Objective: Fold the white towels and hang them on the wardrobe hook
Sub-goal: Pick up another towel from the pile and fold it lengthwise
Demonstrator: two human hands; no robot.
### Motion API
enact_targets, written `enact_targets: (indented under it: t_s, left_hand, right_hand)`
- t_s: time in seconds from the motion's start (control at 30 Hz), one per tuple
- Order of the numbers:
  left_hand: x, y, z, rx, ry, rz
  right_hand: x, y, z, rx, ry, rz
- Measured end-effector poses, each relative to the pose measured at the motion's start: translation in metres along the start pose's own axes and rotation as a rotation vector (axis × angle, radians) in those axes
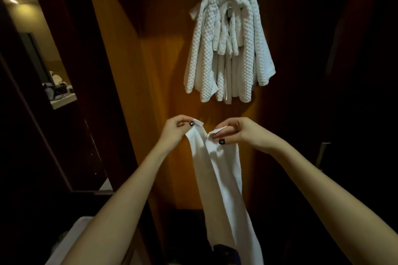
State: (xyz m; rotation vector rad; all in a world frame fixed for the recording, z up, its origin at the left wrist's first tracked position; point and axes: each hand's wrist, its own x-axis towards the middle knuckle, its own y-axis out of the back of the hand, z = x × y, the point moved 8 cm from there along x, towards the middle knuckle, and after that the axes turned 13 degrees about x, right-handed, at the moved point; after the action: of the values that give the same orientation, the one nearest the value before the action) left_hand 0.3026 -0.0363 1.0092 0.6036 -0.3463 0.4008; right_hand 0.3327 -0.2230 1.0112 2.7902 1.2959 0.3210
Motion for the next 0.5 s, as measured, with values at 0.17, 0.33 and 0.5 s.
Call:
enact_targets:
  t_s: [0.17,0.33,0.5]
  left_hand:
    - [-0.007,-0.016,0.022,-0.152,-0.055,-0.080]
    - [-0.011,-0.034,0.037,-0.357,-0.037,-0.169]
    - [-0.016,-0.046,0.047,-0.520,-0.033,-0.223]
  right_hand:
    - [-0.002,-0.003,-0.023,-0.239,0.199,0.260]
    - [-0.010,-0.001,-0.031,-0.165,0.289,0.370]
    - [-0.015,0.000,-0.030,-0.133,0.302,0.439]
